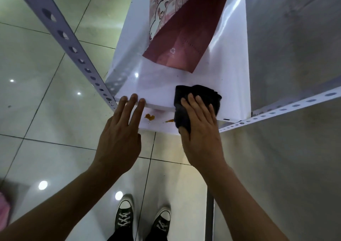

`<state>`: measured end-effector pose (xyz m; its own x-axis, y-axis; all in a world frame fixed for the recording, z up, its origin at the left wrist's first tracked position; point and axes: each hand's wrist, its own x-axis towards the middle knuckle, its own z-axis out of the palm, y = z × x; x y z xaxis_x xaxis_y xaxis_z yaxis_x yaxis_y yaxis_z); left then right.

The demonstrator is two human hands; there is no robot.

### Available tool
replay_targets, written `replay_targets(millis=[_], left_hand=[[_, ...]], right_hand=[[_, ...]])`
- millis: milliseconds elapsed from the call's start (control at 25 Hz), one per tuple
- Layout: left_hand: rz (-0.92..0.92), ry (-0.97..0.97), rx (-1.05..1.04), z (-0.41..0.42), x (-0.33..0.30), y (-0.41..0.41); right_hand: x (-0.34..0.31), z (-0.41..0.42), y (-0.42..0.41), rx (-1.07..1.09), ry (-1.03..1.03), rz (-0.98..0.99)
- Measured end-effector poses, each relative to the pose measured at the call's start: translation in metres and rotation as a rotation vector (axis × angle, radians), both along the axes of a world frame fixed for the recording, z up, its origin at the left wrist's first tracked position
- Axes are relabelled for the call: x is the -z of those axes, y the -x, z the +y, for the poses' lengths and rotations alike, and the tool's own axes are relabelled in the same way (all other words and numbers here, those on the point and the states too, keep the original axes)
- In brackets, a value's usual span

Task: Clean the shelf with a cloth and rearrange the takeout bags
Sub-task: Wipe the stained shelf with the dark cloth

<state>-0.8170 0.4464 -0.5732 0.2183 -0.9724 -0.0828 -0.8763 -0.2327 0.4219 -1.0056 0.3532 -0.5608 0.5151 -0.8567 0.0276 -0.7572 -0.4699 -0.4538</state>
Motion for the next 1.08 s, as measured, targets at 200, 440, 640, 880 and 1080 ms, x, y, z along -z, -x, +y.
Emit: replay_targets(millis=[200, 440, 640, 880, 1080], left_hand=[[-0.057, -0.021, 0.051, 0.004, 0.001, -0.004], [-0.025, 0.011, -0.012, 0.008, 0.006, 0.005], [-0.05, 0.033, 0.063, 0.036, 0.042, 0.017], [-0.027, -0.097, 0.105, 0.069, 0.103, 0.037], [-0.018, -0.165, 0.121, 0.085, 0.175, 0.046]], right_hand=[[-0.004, -0.041, 0.02, 0.296, -0.037, 0.021], [0.017, 0.021, 0.034, 0.275, 0.007, -0.265], [0.07, 0.07, 0.051, 0.419, -0.147, -0.639], [0.143, 0.099, 0.048, 0.577, -0.558, -0.807], [0.205, 0.064, 0.04, 0.607, -0.607, -0.793]])
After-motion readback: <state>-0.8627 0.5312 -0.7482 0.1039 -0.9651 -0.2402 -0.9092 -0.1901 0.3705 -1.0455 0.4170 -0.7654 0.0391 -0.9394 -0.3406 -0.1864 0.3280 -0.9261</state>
